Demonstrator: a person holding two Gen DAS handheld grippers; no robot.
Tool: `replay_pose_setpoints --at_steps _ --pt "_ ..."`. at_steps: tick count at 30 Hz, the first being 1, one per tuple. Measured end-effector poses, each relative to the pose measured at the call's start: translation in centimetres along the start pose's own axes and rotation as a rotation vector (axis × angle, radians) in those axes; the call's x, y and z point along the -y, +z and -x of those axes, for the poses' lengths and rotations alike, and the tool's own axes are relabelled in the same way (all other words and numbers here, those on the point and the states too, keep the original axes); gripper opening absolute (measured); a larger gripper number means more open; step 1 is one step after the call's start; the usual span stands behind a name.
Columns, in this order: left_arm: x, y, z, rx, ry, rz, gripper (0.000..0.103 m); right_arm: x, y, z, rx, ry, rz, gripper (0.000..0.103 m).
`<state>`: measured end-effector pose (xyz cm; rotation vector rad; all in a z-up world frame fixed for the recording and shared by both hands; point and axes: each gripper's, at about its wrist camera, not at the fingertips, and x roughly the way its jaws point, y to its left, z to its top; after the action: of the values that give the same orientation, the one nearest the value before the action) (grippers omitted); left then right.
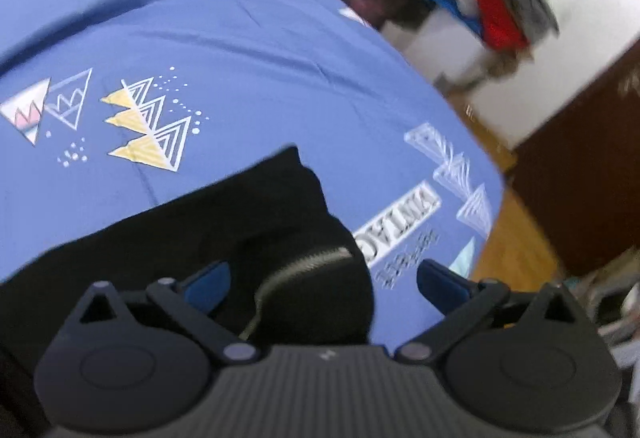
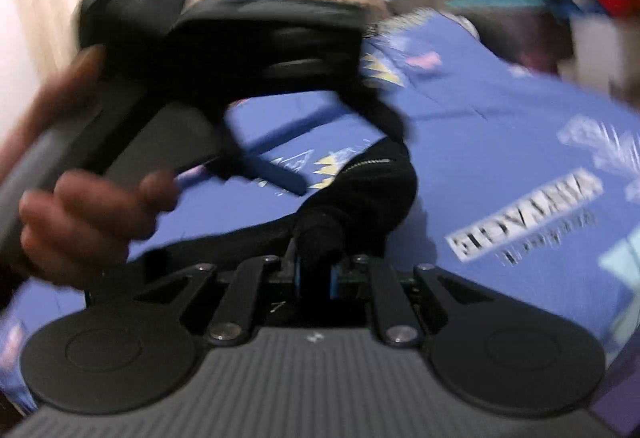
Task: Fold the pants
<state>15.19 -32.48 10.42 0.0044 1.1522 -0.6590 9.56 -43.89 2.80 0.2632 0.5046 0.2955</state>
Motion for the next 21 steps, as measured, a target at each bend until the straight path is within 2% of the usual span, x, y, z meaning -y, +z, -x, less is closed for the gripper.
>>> replay_pose_setpoints --at_steps 1,2,4,5,7,10,11,14,15,16,17,21 --pt "0.4 -0.4 0.0 -0.007 0.037 -0.033 0.095 -0.8 0.0 0.2 0.006 0.008 0.037 0.015" --pt "0.5 -0.8 -0.1 -0.009 0.062 -0.054 0.068 -1.6 0.0 0.6 0.020 0.024 0.069 0.015" --pt "-0.4 -1.3 -0.1 -0.028 0.111 -0.050 0.033 -3.1 0.1 0.9 0.048 0.035 0.124 0.015" --pt "-1.4 -1.5 0.2 -0.027 0.091 -0.014 0.028 -3.6 0.0 1.1 0.056 0.028 0.145 0.016" --pt "-3.6 -1.8 1.4 -0.007 0.043 0.074 0.022 -3.7 -0.4 1.3 0.057 0.031 0.145 0.024" --pt "-6.1 -2.9 3.3 0.016 0.002 0.143 0.022 -2.6 -1.2 1.2 0.044 0.034 0.091 0.069" --pt "-6.8 -3.3 3.8 0.018 -0.009 0.159 0.022 -2.4 -1.6 1.2 0.035 0.028 0.077 0.069" --pt "-8.3 -4.6 5.1 0.022 -0.030 0.197 0.022 -2.6 -2.2 0.0 -0.001 0.030 0.084 0.066" --pt "-8.7 -5.0 5.5 0.028 -0.033 0.209 0.022 -3.3 -2.1 -0.5 -0.006 0.034 0.096 0.060" --pt "-9.3 -5.5 6.2 0.038 -0.038 0.221 0.022 -3.9 -1.9 -0.7 -0.008 0.050 0.106 0.031" --pt "-9.6 -5.8 6.7 0.049 -0.043 0.231 0.022 -4.8 -1.6 -1.0 -0.015 0.078 0.117 0.017" --pt "-11.9 -7.6 10.6 0.120 -0.063 0.264 0.021 -8.5 -1.0 -0.7 -0.008 0.156 0.171 0.016"
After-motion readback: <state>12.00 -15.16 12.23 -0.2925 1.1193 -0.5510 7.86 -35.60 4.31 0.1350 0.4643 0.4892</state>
